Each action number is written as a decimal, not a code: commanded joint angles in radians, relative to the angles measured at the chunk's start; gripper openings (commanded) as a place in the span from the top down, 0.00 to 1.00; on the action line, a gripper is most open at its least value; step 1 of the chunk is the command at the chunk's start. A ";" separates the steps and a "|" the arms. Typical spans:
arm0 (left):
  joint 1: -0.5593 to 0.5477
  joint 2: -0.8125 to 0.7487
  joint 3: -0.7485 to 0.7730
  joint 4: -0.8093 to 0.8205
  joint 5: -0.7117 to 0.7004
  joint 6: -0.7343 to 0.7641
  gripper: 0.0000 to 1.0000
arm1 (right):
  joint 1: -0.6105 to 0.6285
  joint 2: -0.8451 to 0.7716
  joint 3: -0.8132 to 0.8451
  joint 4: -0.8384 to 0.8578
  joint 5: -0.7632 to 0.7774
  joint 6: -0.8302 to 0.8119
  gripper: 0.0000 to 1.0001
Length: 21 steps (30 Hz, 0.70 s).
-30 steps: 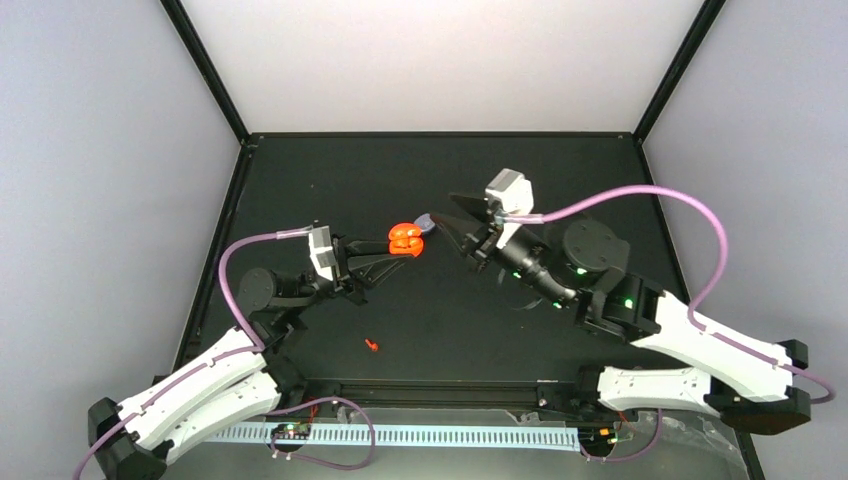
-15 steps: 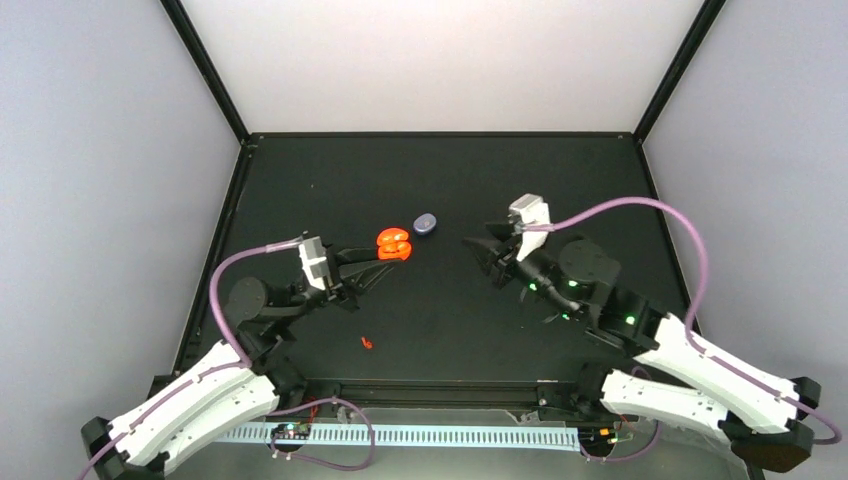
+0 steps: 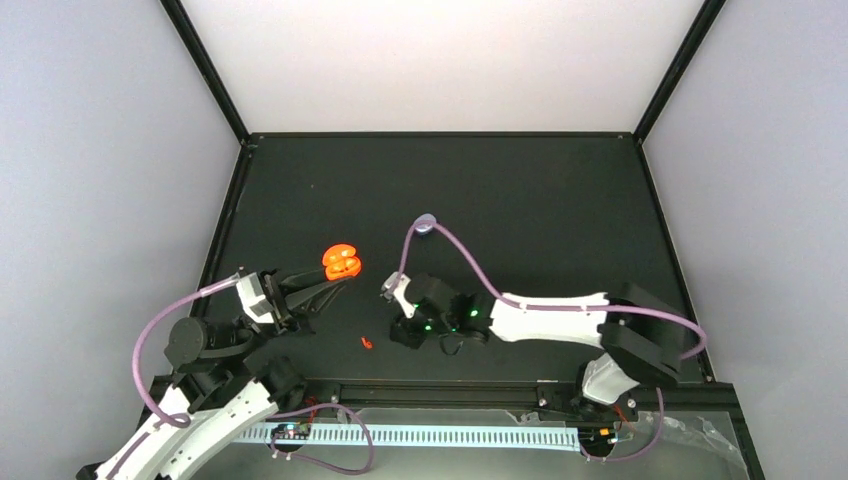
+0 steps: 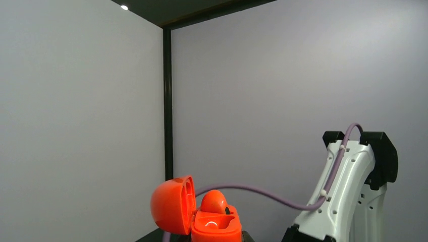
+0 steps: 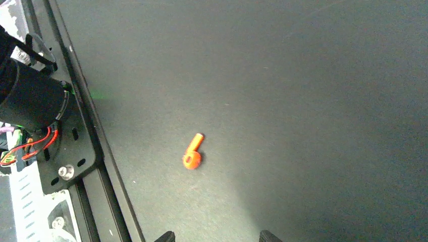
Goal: Insert the wireless bluetooth earbuds into the charging case
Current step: Pick up the earbud from the center of the board.
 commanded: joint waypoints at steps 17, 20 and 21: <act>0.000 -0.092 0.103 -0.247 -0.066 0.073 0.99 | 0.091 0.431 0.306 0.012 0.062 -0.009 0.62; 0.000 -0.097 0.101 -0.248 -0.071 0.073 0.98 | 0.091 0.452 0.324 -0.009 0.075 -0.008 0.63; 0.000 -0.097 0.101 -0.249 -0.071 0.072 0.98 | 0.091 0.459 0.329 -0.016 0.081 -0.007 0.64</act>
